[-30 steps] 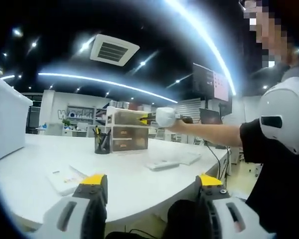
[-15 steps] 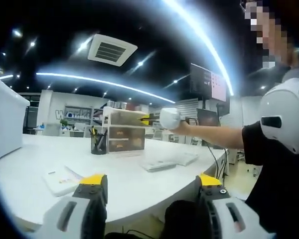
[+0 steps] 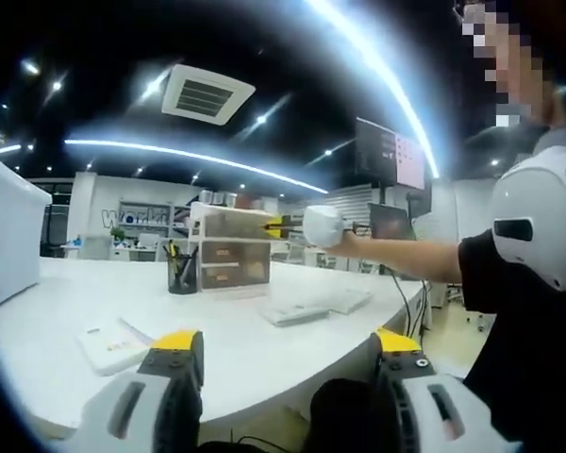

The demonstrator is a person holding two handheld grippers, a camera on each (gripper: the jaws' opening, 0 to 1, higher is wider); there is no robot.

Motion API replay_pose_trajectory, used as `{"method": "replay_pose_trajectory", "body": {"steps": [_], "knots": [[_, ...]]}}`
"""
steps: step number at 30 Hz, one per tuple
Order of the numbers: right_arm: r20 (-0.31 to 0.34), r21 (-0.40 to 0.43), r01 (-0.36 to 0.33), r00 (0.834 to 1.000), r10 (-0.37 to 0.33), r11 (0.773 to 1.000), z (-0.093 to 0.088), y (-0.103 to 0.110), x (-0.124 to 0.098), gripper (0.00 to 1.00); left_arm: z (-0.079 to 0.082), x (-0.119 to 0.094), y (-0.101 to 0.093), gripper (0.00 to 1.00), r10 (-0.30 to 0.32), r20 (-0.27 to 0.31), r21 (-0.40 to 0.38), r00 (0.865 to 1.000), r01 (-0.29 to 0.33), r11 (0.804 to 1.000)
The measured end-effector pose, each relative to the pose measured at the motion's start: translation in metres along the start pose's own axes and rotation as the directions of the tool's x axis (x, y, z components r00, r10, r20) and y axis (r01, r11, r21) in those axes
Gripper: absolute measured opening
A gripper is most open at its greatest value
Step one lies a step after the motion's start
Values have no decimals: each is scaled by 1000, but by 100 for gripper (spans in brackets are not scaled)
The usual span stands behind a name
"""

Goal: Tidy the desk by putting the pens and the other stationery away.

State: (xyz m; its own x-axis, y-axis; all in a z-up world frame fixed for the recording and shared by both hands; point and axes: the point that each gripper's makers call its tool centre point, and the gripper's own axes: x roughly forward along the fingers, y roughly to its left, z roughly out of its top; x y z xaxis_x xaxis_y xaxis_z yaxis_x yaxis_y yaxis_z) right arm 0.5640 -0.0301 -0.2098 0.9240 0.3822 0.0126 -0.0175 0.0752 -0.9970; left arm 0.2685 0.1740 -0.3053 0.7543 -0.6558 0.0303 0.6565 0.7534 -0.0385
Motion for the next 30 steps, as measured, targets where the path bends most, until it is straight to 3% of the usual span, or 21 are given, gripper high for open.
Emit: {"method": "replay_pose_trajectory", "body": {"steps": [8, 12, 18, 23, 29, 30], "knots": [[3, -41, 6, 1000, -6, 999, 1, 2, -2, 7, -3, 1, -2, 71, -7, -3, -6, 1000, 7, 1000], [7, -13, -8, 1000, 8, 1000, 2, 9, -6, 17, -4, 1, -2, 71, -7, -5, -9, 1000, 7, 1000], [10, 81, -20, 1000, 19, 997, -3, 16, -18, 21, -4, 1, -2, 71, -8, -7, -8, 1000, 8, 1000], [14, 249, -40, 999, 38, 968, -10, 24, -34, 26, -4, 2, -2, 71, -7, -12, -8, 1000, 7, 1000], [14, 426, -65, 998, 65, 903, -19, 34, -58, 32, -5, 5, -2, 71, -10, -20, -6, 1000, 9, 1000], [21, 464, -66, 998, 64, 883, -21, 36, -64, 33, -6, 5, -2, 71, -10, -23, -6, 1000, 10, 1000]]}}
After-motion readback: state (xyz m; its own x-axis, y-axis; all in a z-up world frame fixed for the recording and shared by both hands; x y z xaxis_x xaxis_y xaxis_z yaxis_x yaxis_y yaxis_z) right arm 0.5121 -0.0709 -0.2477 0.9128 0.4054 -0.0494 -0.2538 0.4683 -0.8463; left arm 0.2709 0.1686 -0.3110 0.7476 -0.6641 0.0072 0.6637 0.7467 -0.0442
